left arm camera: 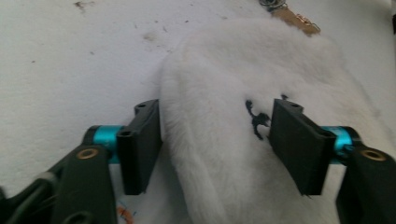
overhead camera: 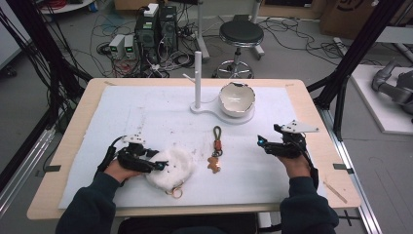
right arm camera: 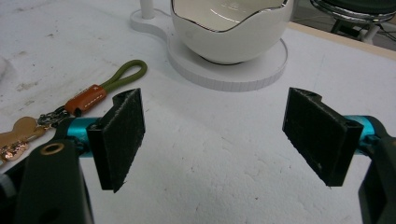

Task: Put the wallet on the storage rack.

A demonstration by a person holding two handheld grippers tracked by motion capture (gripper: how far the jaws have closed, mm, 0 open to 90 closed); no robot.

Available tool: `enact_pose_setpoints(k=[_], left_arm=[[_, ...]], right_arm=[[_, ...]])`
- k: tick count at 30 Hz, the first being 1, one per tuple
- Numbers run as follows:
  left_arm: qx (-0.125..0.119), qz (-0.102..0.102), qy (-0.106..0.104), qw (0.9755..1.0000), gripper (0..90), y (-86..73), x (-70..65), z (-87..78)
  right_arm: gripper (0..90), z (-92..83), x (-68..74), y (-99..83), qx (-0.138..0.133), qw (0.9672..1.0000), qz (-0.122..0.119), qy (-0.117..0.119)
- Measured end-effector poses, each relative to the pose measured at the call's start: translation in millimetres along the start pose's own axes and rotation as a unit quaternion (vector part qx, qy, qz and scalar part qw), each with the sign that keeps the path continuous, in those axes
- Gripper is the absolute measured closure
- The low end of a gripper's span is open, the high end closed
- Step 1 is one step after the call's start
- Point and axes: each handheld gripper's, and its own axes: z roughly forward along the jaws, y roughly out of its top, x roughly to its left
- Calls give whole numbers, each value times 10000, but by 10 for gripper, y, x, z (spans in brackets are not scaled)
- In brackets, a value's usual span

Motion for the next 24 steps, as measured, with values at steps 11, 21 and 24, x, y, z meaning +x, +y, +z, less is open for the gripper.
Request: enact_pose_setpoints(k=[11, 21, 24], left_arm=[[-336, 329, 59, 9989, 787, 72, -62, -107], [-1427, 612, 213, 9876, 798, 217, -160, -273], [-1762, 719, 206, 9815, 799, 263, -210, -301]], right_arm=[[214, 49, 69, 21, 55, 9999, -72, 139], [214, 209, 346, 121, 77, 9968, -223, 759], [214, 344, 538, 195, 61, 9920, -263, 1232]])
